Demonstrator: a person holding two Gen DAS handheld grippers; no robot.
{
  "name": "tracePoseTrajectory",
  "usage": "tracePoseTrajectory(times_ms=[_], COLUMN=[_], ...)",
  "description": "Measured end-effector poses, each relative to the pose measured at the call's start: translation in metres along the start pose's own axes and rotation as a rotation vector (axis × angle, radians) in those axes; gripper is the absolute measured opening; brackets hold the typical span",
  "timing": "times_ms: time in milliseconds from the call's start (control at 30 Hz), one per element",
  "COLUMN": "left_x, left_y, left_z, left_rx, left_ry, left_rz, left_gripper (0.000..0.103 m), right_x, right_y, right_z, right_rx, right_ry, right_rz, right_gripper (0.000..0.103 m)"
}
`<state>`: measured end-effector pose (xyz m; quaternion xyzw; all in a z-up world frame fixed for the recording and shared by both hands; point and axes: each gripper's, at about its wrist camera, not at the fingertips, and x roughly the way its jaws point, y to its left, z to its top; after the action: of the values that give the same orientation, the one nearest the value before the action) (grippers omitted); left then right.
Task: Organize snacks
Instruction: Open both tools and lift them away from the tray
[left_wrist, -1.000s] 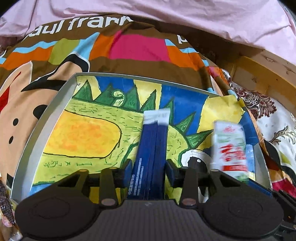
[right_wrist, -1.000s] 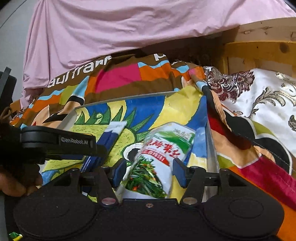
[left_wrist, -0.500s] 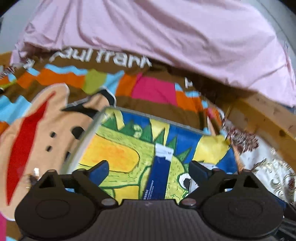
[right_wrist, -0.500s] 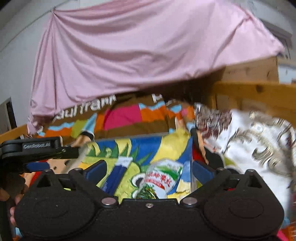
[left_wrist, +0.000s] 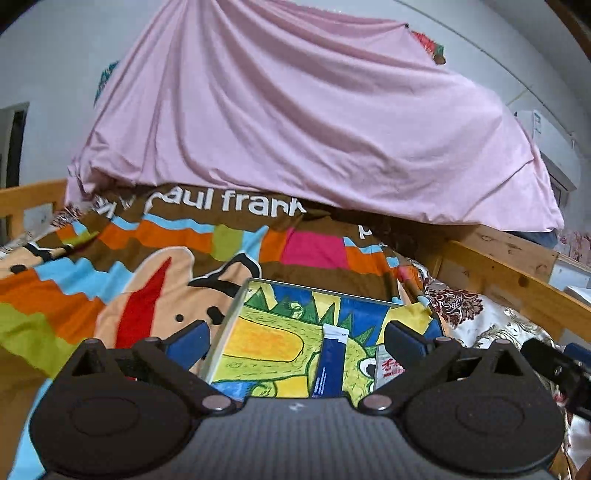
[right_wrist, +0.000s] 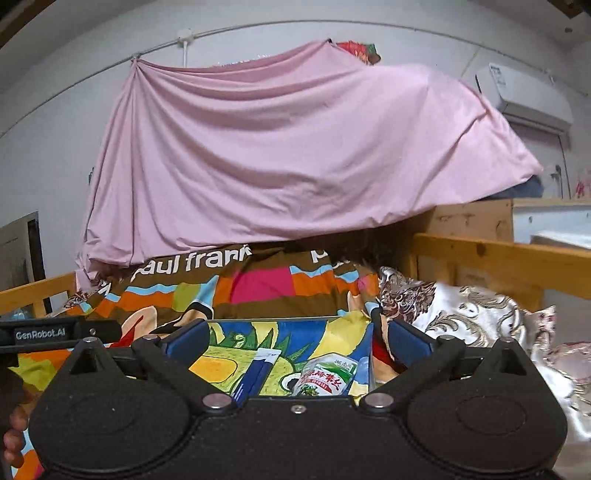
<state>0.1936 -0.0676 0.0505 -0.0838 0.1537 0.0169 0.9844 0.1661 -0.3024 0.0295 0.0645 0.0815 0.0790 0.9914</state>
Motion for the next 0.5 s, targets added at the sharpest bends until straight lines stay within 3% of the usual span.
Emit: tracePoseTrajectory(times_ms=[267,500], left_x=[-0.055,-0.087], left_y=[0.012,0.021], left_z=[-0.019,-0.032], left_rx=[-0.007,0.015], left_ry=[-0.015,-0.019], left_rz=[0.005,0.003], left_gripper=[0.103,0.103], right_x=[-0.060,-0.094], right_y=[0.018,0.034], right_z=[-0.011,-0.028], right_rx=[-0.047,-0.060], right_ry=[-0.016,0.032], right_rz=[0.001,-0.007], right_gripper=[0.102,0.102])
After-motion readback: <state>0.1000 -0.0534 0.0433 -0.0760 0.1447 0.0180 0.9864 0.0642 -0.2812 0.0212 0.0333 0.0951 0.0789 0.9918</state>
